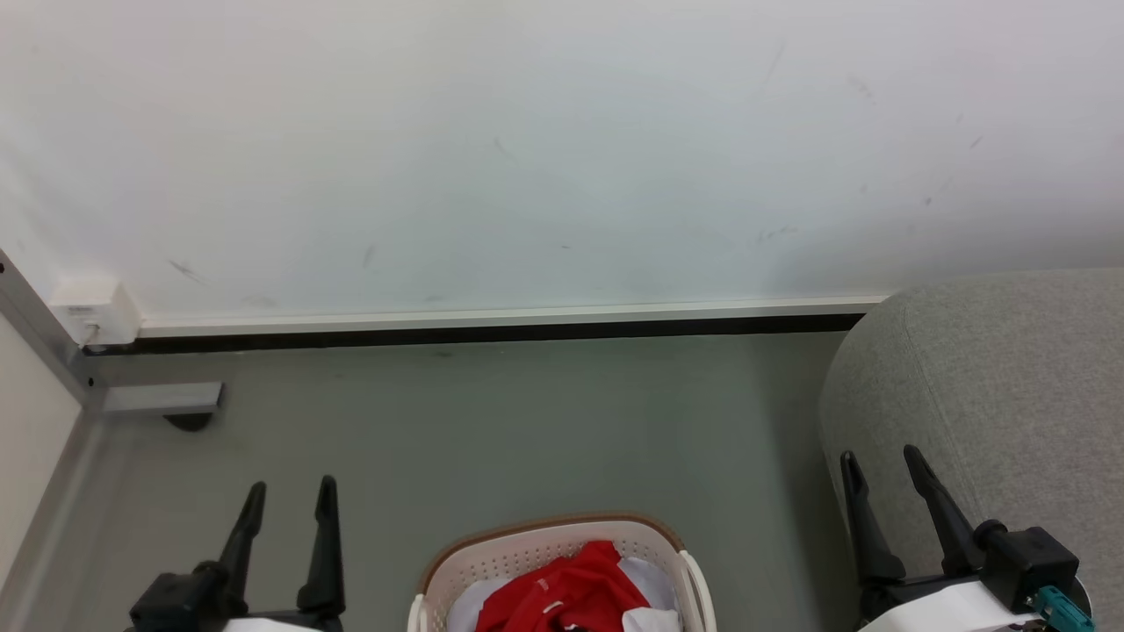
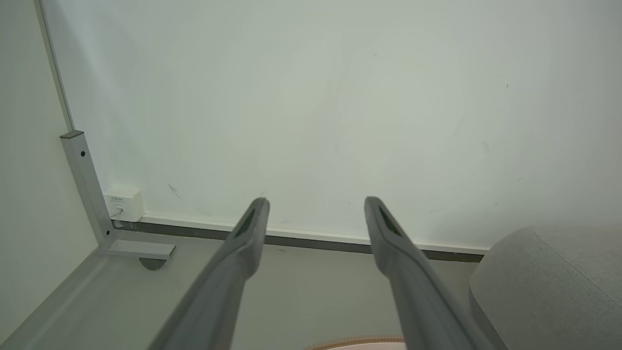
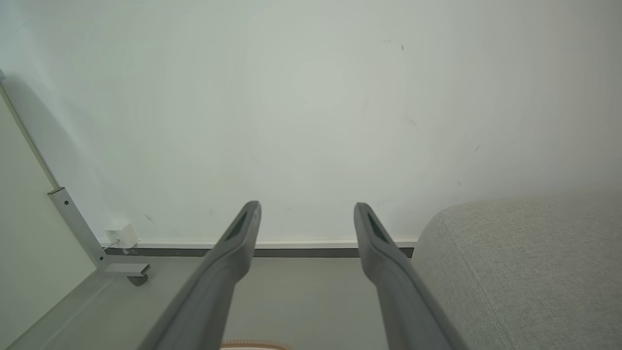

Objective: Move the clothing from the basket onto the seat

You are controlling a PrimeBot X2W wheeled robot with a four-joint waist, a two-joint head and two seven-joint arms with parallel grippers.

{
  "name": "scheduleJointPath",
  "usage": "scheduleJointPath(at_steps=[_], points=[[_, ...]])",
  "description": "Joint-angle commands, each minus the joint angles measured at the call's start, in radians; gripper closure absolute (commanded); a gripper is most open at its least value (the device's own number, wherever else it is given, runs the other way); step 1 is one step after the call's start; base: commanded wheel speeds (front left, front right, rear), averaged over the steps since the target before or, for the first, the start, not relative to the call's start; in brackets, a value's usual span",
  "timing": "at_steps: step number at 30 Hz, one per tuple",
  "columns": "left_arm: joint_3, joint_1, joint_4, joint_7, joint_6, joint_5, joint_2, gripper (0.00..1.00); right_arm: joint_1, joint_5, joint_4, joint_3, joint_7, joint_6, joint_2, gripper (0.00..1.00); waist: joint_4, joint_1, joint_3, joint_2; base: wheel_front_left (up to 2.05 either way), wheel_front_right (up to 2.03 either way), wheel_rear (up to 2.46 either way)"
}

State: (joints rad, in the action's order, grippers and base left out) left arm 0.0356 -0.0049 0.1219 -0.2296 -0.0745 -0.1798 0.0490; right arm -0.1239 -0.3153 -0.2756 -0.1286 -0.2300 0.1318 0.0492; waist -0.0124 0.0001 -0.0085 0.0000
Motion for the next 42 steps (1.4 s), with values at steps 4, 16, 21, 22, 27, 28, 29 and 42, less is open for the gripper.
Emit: scheduleJointPath(at_steps=[4,16,21,22,27,28,29,42], points=[[0.002,0.008,-0.008,-0.015,-0.004,0.050,0.008,0.00,-0.020,0.034,-0.001,-0.009,-0.014,-0.002,0.002,0.00,-0.001,-0.0001,-0.001,0.0000,0.00,0.00,0.00],[0.000,0.016,-0.016,-0.036,-0.004,0.137,0.007,0.00,-0.020,0.095,-0.005,-0.031,-0.036,-0.002,0.002,0.00,-0.002,-0.0001,-0.002,0.0000,0.00,0.00,0.00],[0.000,0.018,-0.015,-0.035,-0.005,0.140,0.006,0.00,-0.018,0.095,-0.006,-0.034,-0.035,-0.002,0.002,0.00,-0.003,-0.0001,-0.004,0.0000,0.00,0.00,0.00],[0.000,0.019,-0.015,-0.035,-0.005,0.139,0.006,0.00,-0.018,0.094,-0.007,-0.035,-0.035,-0.002,0.002,0.00,-0.002,-0.0001,-0.004,0.0000,0.00,0.00,0.00],[0.000,0.019,-0.013,-0.035,-0.004,0.136,0.005,0.00,-0.016,0.088,-0.008,-0.038,-0.035,-0.002,0.002,0.00,-0.002,-0.0001,-0.007,0.0000,0.00,0.00,0.00],[0.000,0.019,-0.013,-0.035,-0.005,0.135,0.005,0.00,-0.015,0.087,-0.008,-0.039,-0.035,-0.002,0.002,0.00,-0.002,-0.0001,-0.007,0.0000,0.00,0.00,0.00],[0.000,0.019,-0.012,-0.035,-0.005,0.134,0.005,0.00,-0.014,0.087,-0.009,-0.039,-0.035,-0.002,0.002,0.00,-0.001,-0.0001,-0.008,0.0000,0.00,0.00,0.00],[0.000,-0.001,0.013,-0.035,-0.013,0.082,0.004,0.00,-0.024,0.075,-0.014,-0.037,-0.034,-0.002,0.002,0.00,-0.030,-0.0001,0.006,0.0000,0.00,0.00,0.00]])
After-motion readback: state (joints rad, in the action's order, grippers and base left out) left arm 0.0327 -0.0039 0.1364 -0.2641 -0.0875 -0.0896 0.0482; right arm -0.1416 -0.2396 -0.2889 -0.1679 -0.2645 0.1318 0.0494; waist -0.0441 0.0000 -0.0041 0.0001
